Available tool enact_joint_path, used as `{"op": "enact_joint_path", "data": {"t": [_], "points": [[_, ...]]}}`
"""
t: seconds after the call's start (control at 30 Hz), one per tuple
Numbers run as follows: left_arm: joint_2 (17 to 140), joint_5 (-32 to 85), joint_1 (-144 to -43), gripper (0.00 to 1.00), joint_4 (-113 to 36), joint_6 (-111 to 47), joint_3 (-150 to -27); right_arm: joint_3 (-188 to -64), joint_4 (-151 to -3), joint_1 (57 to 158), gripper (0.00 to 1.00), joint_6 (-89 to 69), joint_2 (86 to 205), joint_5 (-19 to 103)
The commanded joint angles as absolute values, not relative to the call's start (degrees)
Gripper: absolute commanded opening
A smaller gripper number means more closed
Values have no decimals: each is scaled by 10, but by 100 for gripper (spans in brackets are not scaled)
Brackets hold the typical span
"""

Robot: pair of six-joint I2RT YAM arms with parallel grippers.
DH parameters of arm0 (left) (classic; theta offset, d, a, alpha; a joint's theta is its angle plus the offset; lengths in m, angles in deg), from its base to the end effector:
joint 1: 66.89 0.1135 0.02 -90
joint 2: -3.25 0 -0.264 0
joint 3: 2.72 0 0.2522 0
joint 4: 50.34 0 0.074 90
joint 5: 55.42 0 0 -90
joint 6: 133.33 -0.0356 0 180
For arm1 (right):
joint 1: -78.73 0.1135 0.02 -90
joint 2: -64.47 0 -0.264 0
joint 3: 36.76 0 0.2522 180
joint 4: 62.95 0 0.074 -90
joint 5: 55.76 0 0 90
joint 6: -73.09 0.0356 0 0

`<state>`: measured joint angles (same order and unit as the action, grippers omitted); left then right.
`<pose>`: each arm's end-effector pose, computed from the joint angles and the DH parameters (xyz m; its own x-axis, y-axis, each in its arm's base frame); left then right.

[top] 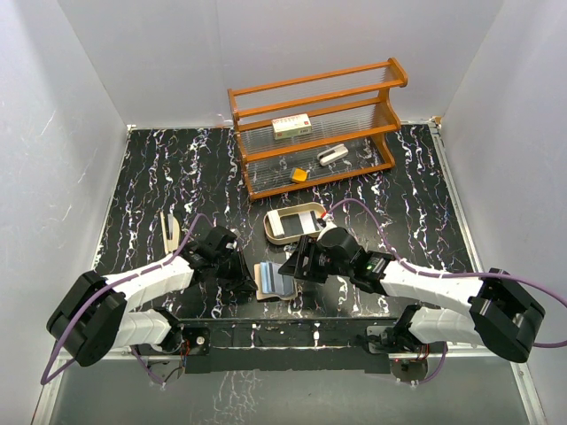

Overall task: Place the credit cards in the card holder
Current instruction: Close the card holder at the center of the board.

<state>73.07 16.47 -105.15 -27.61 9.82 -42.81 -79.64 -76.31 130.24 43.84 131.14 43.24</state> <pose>0.1609 -0.1410 0.1507 -0.9634 -0.2089 -0.1682 -0.0561 0.7701 -0.6354 0.1408 0.1860 0.1883 -0.9259 0.2202 -0.3070 -0.0877 0.6651 0.7416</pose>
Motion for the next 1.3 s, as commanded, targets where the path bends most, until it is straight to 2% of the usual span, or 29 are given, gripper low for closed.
{"op": "enact_joint_path", "data": {"t": [0.0,0.4,0.93,1.27], "points": [[719,149,-1056,0,-279,103,-428,-811,-730,1308,59,447,1303,448],[721,152,-1056,0,-280,102,-428,-809,-721,1308,33,448,1329,458],[714,144,-1056,0,-282,104,-434,-809,-743,1308,27,439,1346,447],[703,142,-1056,5,-282,109,-440,-809,-775,1308,26,427,1346,426]]}}
